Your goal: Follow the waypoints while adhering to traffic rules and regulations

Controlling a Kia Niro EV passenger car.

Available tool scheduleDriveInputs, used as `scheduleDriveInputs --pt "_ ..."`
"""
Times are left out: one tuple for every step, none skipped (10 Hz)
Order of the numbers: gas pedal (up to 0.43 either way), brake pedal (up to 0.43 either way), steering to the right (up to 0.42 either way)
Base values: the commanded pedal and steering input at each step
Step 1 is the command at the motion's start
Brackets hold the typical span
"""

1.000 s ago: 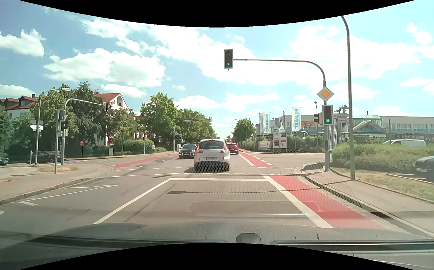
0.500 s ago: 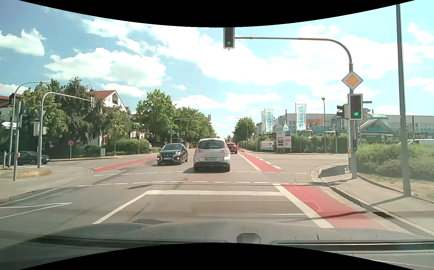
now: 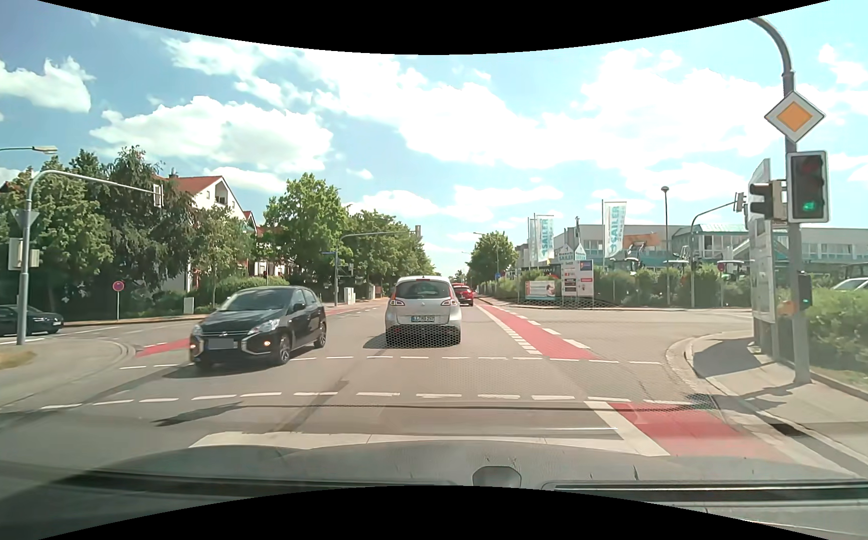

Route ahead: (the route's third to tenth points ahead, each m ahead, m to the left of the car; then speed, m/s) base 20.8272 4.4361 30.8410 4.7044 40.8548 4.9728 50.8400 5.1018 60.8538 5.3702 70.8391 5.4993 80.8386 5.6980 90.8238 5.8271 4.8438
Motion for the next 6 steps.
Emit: scheduleDriveInputs --pt "0.24 0.006 -0.005" --pt "0.268 0.006 -0.003" --pt "0.28 0.006 -0.003" --pt "0.28 0.006 -0.004" --pt "0.28 0.006 -0.004" --pt "0.28 0.006 -0.004"
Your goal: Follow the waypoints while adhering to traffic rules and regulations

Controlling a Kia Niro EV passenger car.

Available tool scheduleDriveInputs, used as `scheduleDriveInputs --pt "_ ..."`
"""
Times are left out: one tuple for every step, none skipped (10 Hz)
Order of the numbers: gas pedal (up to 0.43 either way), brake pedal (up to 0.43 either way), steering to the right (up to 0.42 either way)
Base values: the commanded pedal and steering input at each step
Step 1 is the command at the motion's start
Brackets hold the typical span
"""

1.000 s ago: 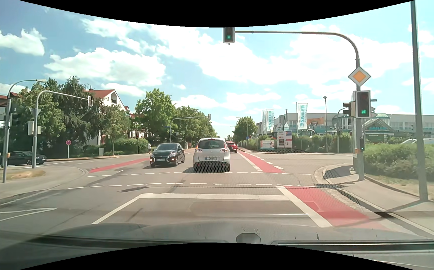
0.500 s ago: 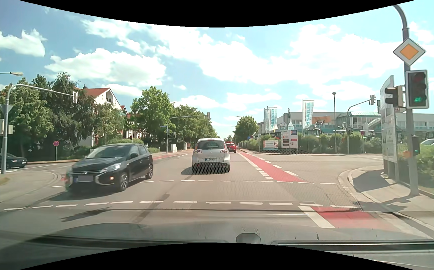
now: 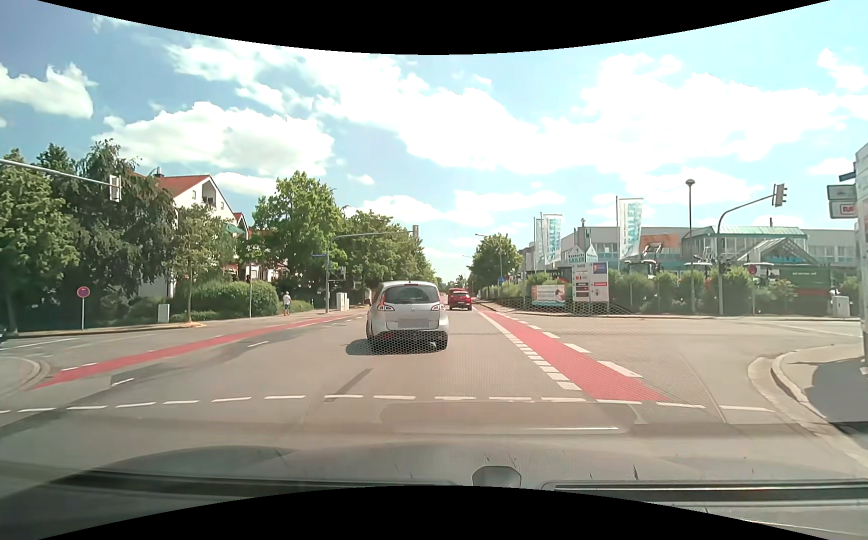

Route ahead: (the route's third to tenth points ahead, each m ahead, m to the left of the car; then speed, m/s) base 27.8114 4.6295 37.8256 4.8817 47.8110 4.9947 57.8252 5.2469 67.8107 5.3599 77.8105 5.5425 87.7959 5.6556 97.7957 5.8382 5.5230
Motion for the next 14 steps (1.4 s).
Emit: scheduleDriveInputs --pt "0.287 0.006 -0.003" --pt "0.287 0.006 -0.003" --pt "0.287 0.006 -0.003" --pt "0.287 0.006 -0.003" --pt "0.287 0.006 -0.003" --pt "0.287 0.006 -0.003" --pt "0.287 0.006 -0.003" --pt "0.299 0.006 -0.003" --pt "0.311 0.006 -0.003" --pt "0.311 0.006 -0.003" --pt "0.319 0.006 -0.003" --pt "0.319 0.006 -0.004" --pt "0.319 0.006 -0.004" --pt "0.319 0.006 -0.005"
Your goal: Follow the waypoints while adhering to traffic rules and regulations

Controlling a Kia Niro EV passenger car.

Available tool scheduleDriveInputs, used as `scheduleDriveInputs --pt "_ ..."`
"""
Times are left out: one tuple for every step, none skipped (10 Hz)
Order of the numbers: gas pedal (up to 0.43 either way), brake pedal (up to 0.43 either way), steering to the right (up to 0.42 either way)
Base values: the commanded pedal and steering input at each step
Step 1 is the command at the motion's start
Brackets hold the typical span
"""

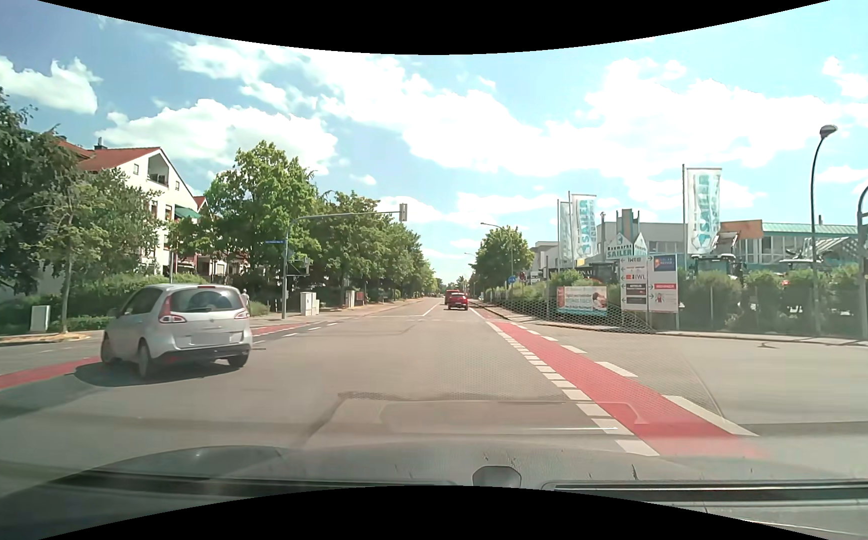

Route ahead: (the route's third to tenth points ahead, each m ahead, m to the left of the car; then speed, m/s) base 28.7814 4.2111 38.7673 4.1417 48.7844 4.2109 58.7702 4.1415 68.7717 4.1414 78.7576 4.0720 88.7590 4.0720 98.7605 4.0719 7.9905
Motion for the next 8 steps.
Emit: scheduleDriveInputs --pt "0.319 0.006 -0.005" --pt "0.319 0.006 -0.005" --pt "0.319 0.006 -0.005" --pt "0.319 0.006 -0.005" --pt "0.319 0.006 -0.005" --pt "0.311 0.006 -0.005" --pt "0.311 0.006 -0.005" --pt "0.287 0.006 -0.006"
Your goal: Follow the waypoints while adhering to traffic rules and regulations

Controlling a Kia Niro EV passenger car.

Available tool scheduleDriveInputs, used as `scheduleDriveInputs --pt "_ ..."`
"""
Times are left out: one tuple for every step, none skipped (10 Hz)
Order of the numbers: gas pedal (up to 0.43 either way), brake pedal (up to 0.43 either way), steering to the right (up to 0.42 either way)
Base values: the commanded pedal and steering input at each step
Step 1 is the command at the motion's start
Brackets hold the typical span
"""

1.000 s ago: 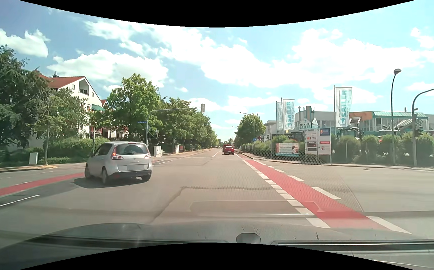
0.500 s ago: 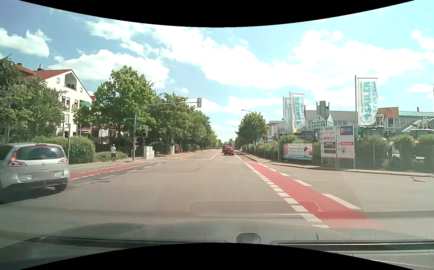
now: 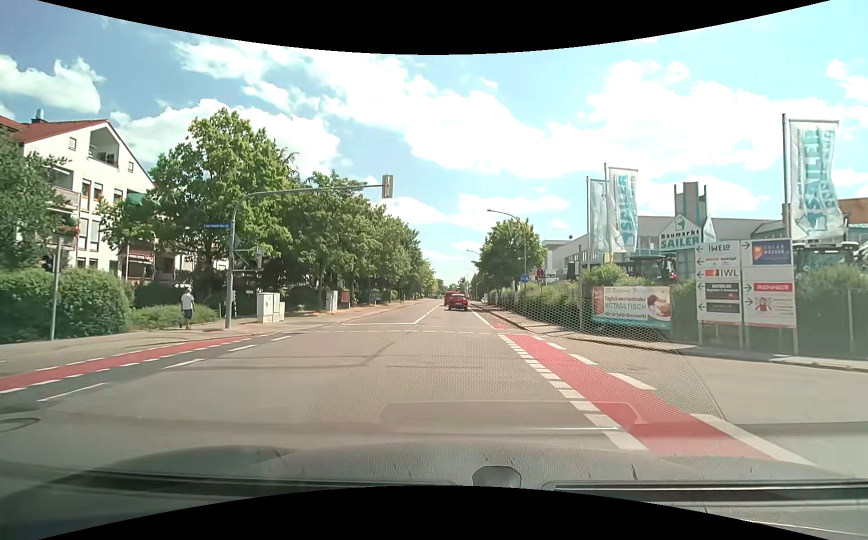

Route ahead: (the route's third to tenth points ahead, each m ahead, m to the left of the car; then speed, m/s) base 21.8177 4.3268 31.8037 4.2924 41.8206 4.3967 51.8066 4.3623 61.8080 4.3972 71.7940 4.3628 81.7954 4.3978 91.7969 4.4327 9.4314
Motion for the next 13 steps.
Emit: scheduleDriveInputs --pt "0.28 0.006 -0.006" --pt "0.28 0.006 -0.006" --pt "0.28 0.006 -0.006" --pt "0.28 0.006 -0.006" --pt "0.28 0.006 -0.006" --pt "0.28 0.006 -0.006" --pt "0.28 0.006 -0.006" --pt "0.28 0.006 -0.006" --pt "0.28 0.006 -0.006" --pt "0.268 0.006 -0.006" --pt "0.268 0.006 -0.005" --pt "0.268 0.006 -0.005" --pt "0.248 0.006 -0.005"
